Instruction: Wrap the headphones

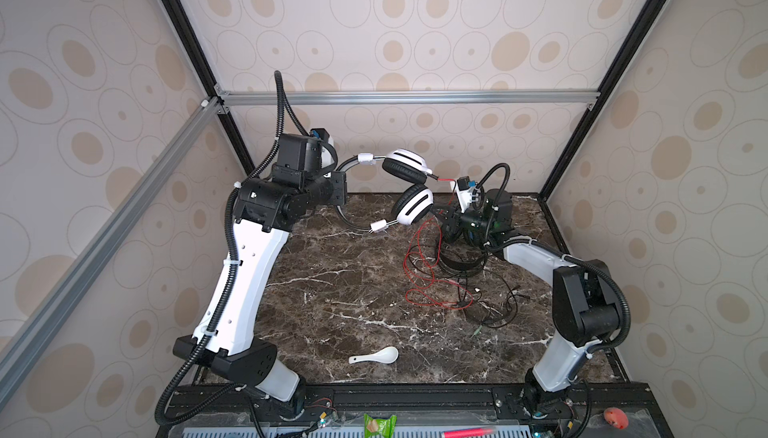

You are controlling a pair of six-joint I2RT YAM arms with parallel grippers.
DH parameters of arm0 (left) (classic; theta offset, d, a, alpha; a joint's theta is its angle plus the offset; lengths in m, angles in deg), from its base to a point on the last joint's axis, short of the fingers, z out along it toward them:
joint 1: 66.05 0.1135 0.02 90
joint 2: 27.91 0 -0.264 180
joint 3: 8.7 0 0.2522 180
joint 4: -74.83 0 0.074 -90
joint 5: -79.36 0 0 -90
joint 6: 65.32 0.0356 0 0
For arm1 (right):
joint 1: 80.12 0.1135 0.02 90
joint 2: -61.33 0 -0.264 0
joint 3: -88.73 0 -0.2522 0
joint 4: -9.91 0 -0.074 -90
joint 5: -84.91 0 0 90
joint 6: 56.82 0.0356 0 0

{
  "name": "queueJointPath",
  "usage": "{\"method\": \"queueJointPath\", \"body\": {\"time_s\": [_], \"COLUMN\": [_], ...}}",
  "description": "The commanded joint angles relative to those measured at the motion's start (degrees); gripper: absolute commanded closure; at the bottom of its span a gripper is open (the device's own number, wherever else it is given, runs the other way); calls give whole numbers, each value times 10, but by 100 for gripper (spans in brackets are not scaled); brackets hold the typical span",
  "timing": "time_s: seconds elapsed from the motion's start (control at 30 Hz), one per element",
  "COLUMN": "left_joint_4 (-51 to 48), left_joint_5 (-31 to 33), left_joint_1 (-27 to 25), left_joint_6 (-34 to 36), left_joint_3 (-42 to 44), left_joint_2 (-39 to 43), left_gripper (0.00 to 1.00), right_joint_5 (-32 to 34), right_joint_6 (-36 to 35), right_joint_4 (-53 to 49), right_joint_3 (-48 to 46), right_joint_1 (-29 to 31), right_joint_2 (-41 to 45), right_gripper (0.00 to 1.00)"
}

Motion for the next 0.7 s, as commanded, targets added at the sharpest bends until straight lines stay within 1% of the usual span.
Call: {"method": "queueJointPath", "body": {"time_s": [0.0, 0.07, 0.17, 0.27, 0.33, 0.4, 0.5, 0.6, 0.67], "left_joint_4": [35, 31, 28, 48, 79, 113, 145, 197, 230], "left_joint_5": [28, 56, 120, 168, 191, 210, 232, 233, 227], "left_joint_1": [15, 18, 20, 20, 20, 20, 20, 20, 20], "left_joint_6": [-45, -48, -52, -53, -58, -61, -69, -68, -62], "left_joint_3": [-8, 0, 30, 82, 123, 168, 226, 305, 356], "left_joint_2": [27, 28, 36, 52, 68, 82, 93, 117, 134], "left_gripper": [100, 100, 100, 100, 100, 100, 100, 100, 100], "right_joint_5": [40, 77, 142, 202, 248, 309, 386, 459, 497], "right_joint_6": [-33, -47, -78, -119, -161, -211, -268, -326, -359], "right_joint_4": [-54, -90, -176, -274, -344, -420, -514, -586, -621], "right_joint_3": [-16, -28, -30, -15, 6, 33, 85, 144, 175], "right_joint_1": [4, 4, 4, 11, 18, 48, 85, 138, 177], "right_joint_2": [54, 84, 129, 171, 195, 212, 227, 237, 237], "right_gripper": [100, 100, 100, 100, 100, 100, 100, 100, 100]}}
